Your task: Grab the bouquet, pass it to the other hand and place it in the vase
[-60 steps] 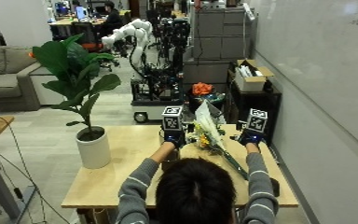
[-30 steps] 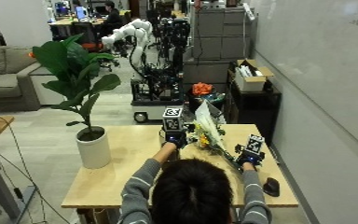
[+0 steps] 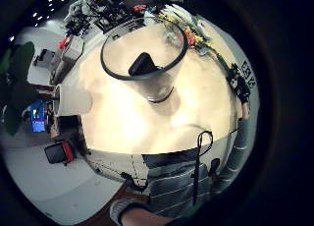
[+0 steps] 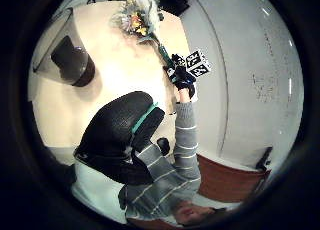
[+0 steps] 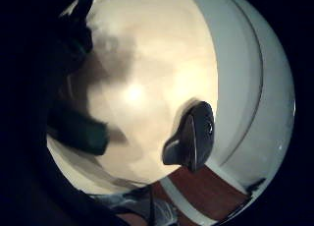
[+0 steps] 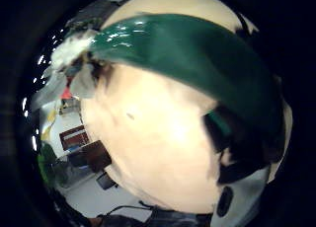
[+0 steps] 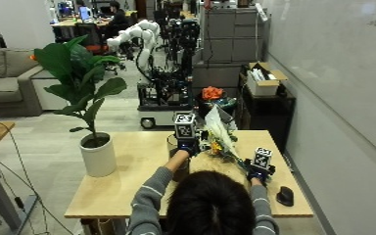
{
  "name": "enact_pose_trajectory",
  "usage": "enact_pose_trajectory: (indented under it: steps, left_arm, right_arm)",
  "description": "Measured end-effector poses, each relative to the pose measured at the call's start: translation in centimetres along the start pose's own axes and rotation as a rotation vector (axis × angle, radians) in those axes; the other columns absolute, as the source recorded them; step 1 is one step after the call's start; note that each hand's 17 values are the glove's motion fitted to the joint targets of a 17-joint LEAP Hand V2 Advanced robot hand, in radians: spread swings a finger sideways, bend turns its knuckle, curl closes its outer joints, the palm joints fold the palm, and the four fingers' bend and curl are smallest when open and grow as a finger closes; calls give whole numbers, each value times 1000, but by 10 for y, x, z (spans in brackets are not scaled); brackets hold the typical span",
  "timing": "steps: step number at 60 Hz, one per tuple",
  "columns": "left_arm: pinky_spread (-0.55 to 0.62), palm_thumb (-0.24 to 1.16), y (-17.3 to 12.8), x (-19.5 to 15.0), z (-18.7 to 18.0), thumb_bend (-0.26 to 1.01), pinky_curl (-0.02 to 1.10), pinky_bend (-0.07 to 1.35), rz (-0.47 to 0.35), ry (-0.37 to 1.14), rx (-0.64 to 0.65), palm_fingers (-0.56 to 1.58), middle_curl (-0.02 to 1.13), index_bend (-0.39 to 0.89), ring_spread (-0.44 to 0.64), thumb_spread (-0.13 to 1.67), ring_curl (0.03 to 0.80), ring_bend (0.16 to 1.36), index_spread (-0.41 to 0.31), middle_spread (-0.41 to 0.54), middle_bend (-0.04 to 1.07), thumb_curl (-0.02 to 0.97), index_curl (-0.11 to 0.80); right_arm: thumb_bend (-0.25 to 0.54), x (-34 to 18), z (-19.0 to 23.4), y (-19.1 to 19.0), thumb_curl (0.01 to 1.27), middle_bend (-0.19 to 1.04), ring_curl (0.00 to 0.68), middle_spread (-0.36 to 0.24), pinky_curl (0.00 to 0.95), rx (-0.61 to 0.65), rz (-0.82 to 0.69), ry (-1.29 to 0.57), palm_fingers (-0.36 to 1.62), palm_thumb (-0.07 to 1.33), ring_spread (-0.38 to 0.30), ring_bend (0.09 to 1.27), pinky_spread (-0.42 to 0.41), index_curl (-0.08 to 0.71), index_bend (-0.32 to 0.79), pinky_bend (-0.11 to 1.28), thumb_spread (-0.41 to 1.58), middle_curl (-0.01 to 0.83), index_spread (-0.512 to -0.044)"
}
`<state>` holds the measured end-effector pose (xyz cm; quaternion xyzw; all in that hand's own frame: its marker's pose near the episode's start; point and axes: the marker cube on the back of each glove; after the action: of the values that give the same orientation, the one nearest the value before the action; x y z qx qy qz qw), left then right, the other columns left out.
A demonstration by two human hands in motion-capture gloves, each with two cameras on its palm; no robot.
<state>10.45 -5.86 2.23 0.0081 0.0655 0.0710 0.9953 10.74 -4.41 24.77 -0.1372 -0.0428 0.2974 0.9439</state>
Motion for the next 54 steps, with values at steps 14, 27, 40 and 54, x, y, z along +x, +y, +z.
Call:
enact_pose_trajectory:
  steps: [14,27,40,54]
  left_arm:
    - [349,178,-3,6,-4,-28,343,515,1,-18,14,38,344,123,344,970,276,696,67,341,196,302,219]
    - [349,177,-11,14,-12,-29,343,515,19,38,-11,38,343,123,344,969,275,696,67,341,196,302,220]
    - [383,108,10,34,-49,-47,349,545,72,367,-82,-114,334,84,398,872,263,664,78,389,179,304,193]
    - [486,52,1,71,-81,-47,310,438,459,984,-125,-335,264,43,506,732,227,575,39,450,139,324,114]
  right_arm:
    - [109,9,-12,-17,346,434,399,-130,371,269,133,-43,1460,935,-170,600,-189,386,216,561,1153,483,-204]
    - [23,20,-40,-32,328,759,552,-157,493,548,154,-415,1507,918,-187,916,-204,520,473,723,1111,628,-218]
    - [76,-4,-125,-12,448,884,603,-155,558,729,-154,-1047,1403,1103,-182,1030,-203,623,632,803,1043,680,-209]
    - [55,-18,-168,29,554,939,613,-151,594,615,-221,-1233,1367,1124,-178,1068,-202,674,708,828,1003,695,-197]
